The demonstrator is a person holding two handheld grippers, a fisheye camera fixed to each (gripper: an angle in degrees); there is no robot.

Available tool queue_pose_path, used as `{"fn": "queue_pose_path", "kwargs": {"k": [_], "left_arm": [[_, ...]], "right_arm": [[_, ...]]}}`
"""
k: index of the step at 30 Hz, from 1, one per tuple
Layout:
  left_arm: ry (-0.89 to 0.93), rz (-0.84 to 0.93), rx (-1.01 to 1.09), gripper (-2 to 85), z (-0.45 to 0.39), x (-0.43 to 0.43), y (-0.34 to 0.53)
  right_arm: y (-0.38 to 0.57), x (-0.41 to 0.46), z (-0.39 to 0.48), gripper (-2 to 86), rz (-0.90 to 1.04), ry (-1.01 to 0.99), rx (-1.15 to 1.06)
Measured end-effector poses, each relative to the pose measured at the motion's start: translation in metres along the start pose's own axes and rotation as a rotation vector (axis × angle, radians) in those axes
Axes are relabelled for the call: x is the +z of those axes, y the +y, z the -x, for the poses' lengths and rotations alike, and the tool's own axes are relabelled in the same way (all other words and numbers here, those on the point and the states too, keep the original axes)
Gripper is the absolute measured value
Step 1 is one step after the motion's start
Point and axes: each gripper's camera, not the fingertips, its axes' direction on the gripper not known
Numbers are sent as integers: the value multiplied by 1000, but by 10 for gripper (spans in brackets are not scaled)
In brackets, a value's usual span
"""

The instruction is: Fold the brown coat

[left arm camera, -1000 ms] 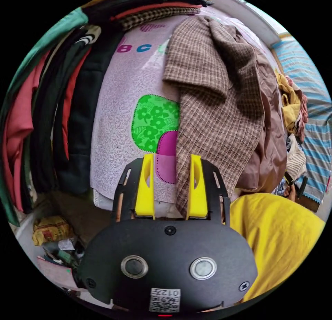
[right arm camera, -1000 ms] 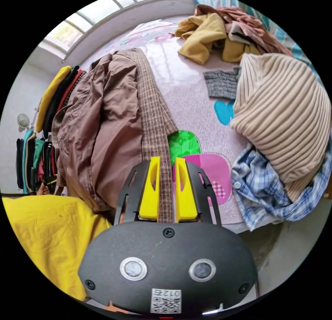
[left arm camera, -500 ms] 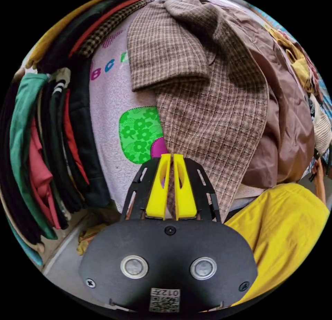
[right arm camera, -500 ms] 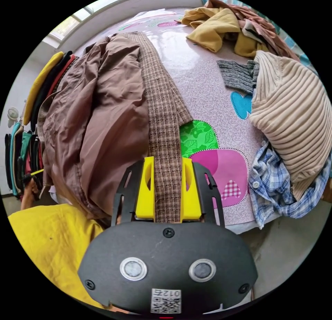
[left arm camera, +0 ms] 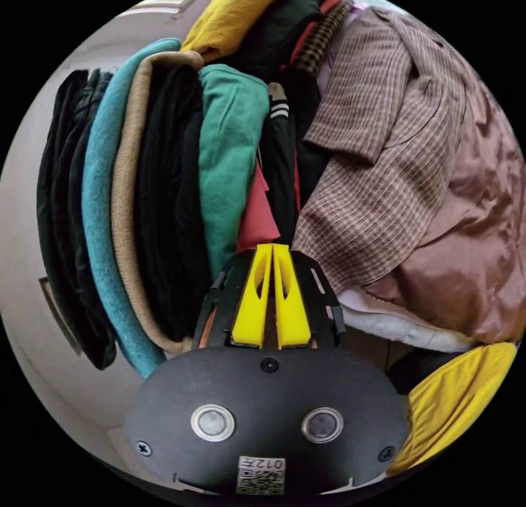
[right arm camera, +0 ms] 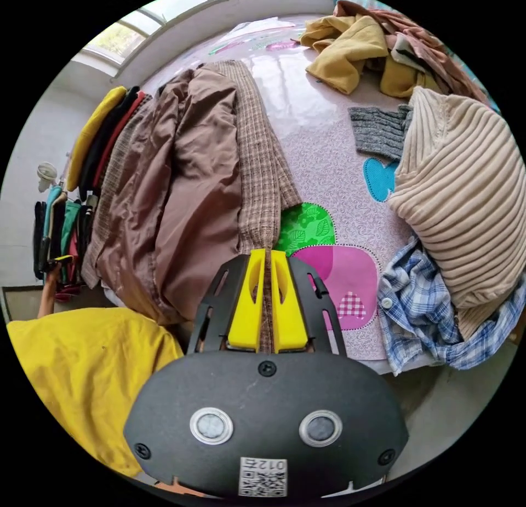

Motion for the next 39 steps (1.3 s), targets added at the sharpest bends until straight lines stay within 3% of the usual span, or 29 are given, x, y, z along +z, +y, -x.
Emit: {"fn": "queue_pose_path", "kwargs": {"k": [4, 7, 11, 15, 17, 21, 24, 26, 29, 32, 39], "left_arm": [[150, -142, -84, -2, 8, -32, 27], [207, -235, -20, -2, -9, -55, 37], [279, -285, 69, -2, -42, -71, 36], [429, -300, 110, -2, -64, -75, 29], [522, -285, 129, -2, -76, -73, 20], [606, -282, 158, -1, -85, -73, 12], [598, -295, 184, 1, -92, -73, 9], [623, -278, 222, 3, -104, -69, 7], [656, -269, 343, 5, -136, -72, 6], [616, -284, 468, 5, -174, -83, 6], [567, -275, 652, 4, -230, -92, 4]], "right_arm": [[4, -77, -34, 18, -118, -136, 25], [-3, -137, -35, 18, -205, -114, 5], [-22, -183, 33, 20, -171, -329, -160], [-19, -148, 186, 22, -64, -372, -434], [-1, -88, 285, 21, 36, -362, -593], [29, -25, 346, 24, 172, -402, -752], [26, -48, 299, 30, 19, -320, -703], [-2, -64, 208, 43, -131, -193, -448], [-34, -54, 74, 65, -163, -91, -119], [-48, -25, -8, 92, -82, 4, 50], [-46, 14, -13, 81, 16, 127, 49]]}}
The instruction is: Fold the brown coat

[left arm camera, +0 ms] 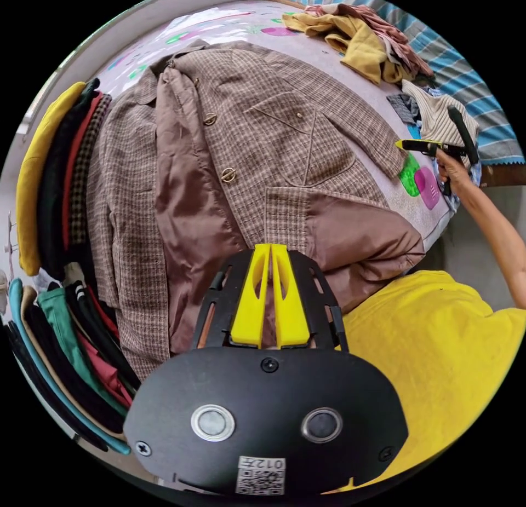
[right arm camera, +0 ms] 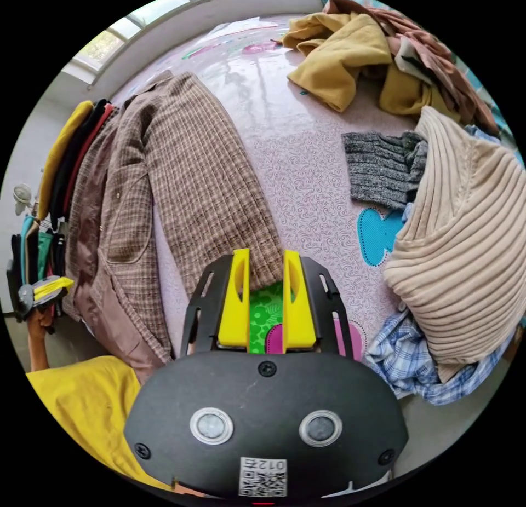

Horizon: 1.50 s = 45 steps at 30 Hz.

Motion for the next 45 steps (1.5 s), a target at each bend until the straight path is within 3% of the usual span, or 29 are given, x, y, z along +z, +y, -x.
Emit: {"fn": "queue_pose_path", "kwargs": {"k": [6, 11, 14, 18, 20, 21, 24, 26, 28, 31, 37, 45], "left_arm": [[62, 48, -25, 3, 20, 22, 0], [97, 45, -17, 4, 29, 31, 1], [95, 8, 49, 5, 21, 32, -2], [71, -41, 95, 10, 21, 38, -2], [73, -63, 88, 18, 36, 44, 2], [82, -67, 88, 22, 40, 46, 3], [161, -71, 87, 51, 68, 57, 4], [213, -56, 99, 80, 88, 67, -2], [246, -39, 129, 99, 98, 73, -8], [258, 4, 183, 121, 106, 82, -19], [355, 83, 267, 123, 113, 98, -25], [278, 84, 237, 22, 129, 100, -3]], "right_arm": [[-6, -27, 8, 31, -4, 43, -115], [-55, -161, -64, 30, -165, 271, -109], [-91, -232, -110, 34, -214, 299, -21], [-108, -255, -120, 47, -202, 290, 14], [-81, -256, -100, 58, -296, 311, -25], [-70, -254, -94, 61, -317, 273, -52], [-9, -214, -52, 72, -258, -102, -280], [41, -149, -28, 79, -53, -431, -369], [78, -103, -19, 85, 86, -561, -388], [124, -63, -34, 92, 154, -676, -328], [163, -49, -105, 102, 96, -921, -133], [185, -43, -128, 79, 139, -1080, -131]]}}
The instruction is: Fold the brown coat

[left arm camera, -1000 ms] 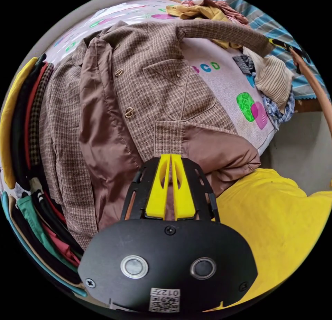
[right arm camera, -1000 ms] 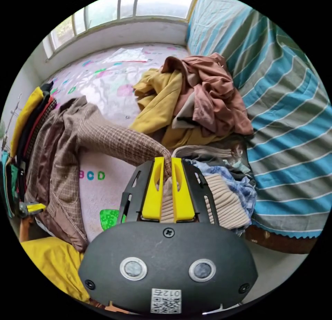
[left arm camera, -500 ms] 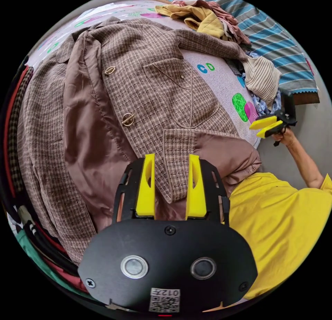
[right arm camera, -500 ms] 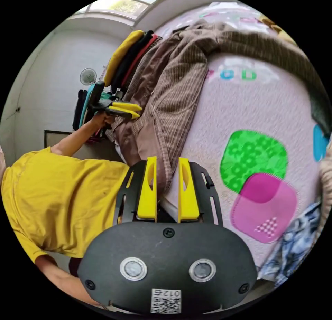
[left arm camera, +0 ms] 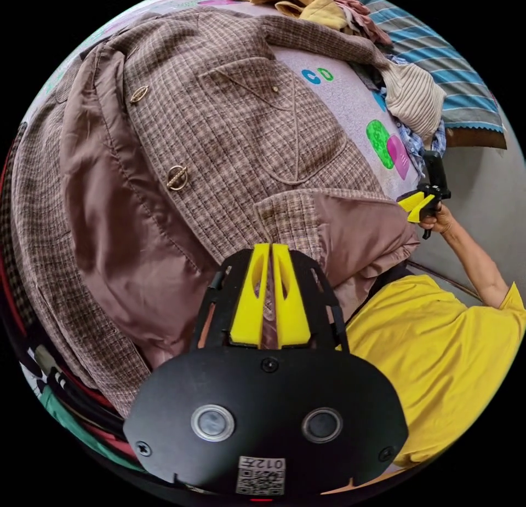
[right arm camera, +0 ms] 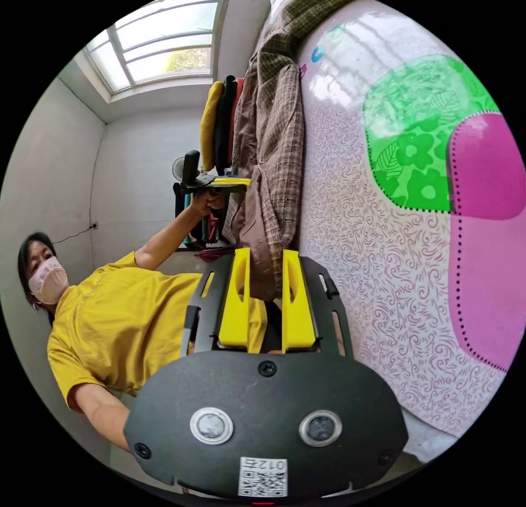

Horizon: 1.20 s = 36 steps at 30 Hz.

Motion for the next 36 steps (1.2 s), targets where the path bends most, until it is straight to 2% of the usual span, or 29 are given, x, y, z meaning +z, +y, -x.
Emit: {"fn": "queue_pose_path", "kwargs": {"k": [7, 11, 18, 24, 27, 29, 32, 34, 36], "left_arm": [[73, -227, 108, 1, 1, -58, 49], [70, -242, 172, 0, -4, -64, 71], [83, -247, 161, -1, 3, -55, 84], [65, -271, 273, -1, -4, -71, 108], [19, -239, 341, -1, -8, -77, 132], [-26, -189, 322, -1, -1, -73, 152], [-13, -144, 246, -1, 12, -58, 176], [11, -126, 205, -1, 14, -49, 188], [3, -123, 159, -1, 13, -41, 199]], "right_arm": [[46, -27, 49, 35, -99, -95, -171], [63, -8, 77, 34, -42, 26, -218], [67, 34, 72, 57, 30, 77, -205], [87, 69, 119, 32, 75, 338, -358], [110, 114, 164, 27, 242, 588, -551], [136, 164, 176, 22, 452, 809, -695], [161, 208, 160, 20, 555, 1055, -772], [164, 215, 146, 19, 540, 1058, -736], [157, 213, 129, 19, 561, 943, -614]]}}
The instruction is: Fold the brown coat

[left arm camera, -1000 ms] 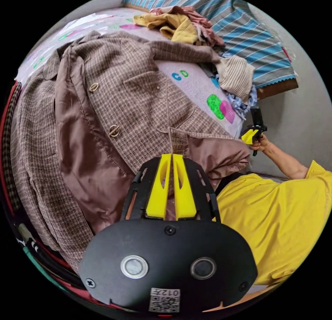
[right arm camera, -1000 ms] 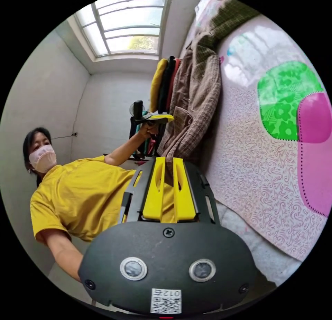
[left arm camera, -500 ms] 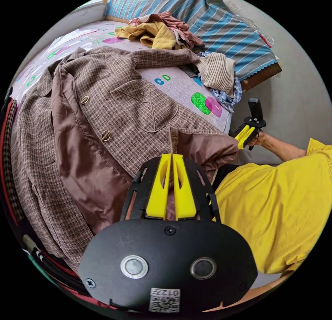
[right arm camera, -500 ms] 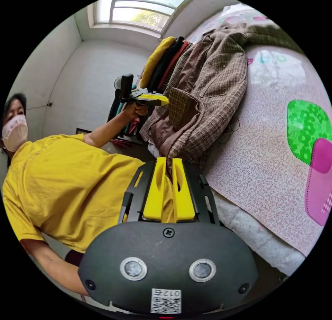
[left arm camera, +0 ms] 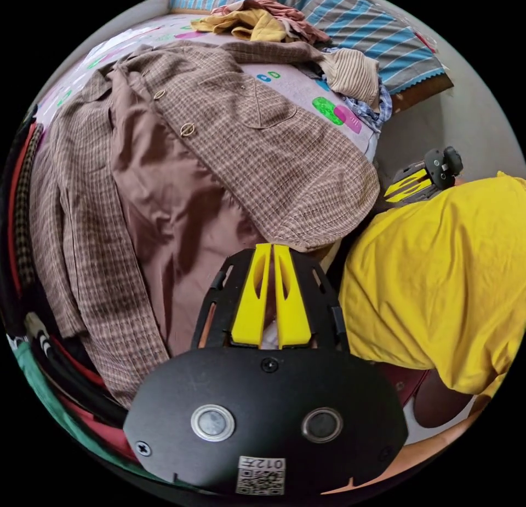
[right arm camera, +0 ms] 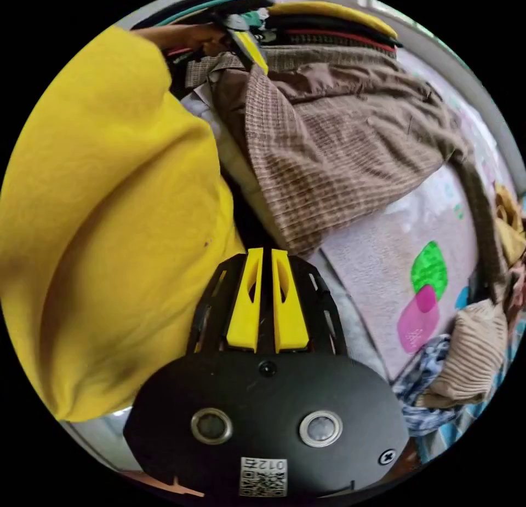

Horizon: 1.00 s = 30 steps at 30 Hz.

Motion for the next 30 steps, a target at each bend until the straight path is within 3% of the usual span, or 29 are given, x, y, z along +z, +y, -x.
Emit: {"fn": "queue_pose_path", "kwargs": {"k": [2, 5, 11, 16, 24, 28, 30], "left_arm": [[39, -15, -52, -1, -6, 6, 11], [57, -12, -74, 0, -22, 12, 19], [-2, 105, -71, 3, -57, 30, 30], [32, -5, -175, 4, -61, 12, 35], [28, -23, -241, 4, -69, 14, 7], [43, -34, -204, 4, -94, 17, -21], [58, -40, -190, 4, -106, 22, -34]], "right_arm": [[7, 17, -24, 21, 3, -222, 114], [29, 14, -55, 26, -118, -350, 272], [70, -6, -131, 78, -331, -364, 544], [67, 18, -195, 131, -365, -499, 608], [37, 86, -262, 48, -292, -767, 636], [75, 80, -292, 34, -380, -1055, 761], [101, 69, -305, 31, -404, -1035, 822]]}}
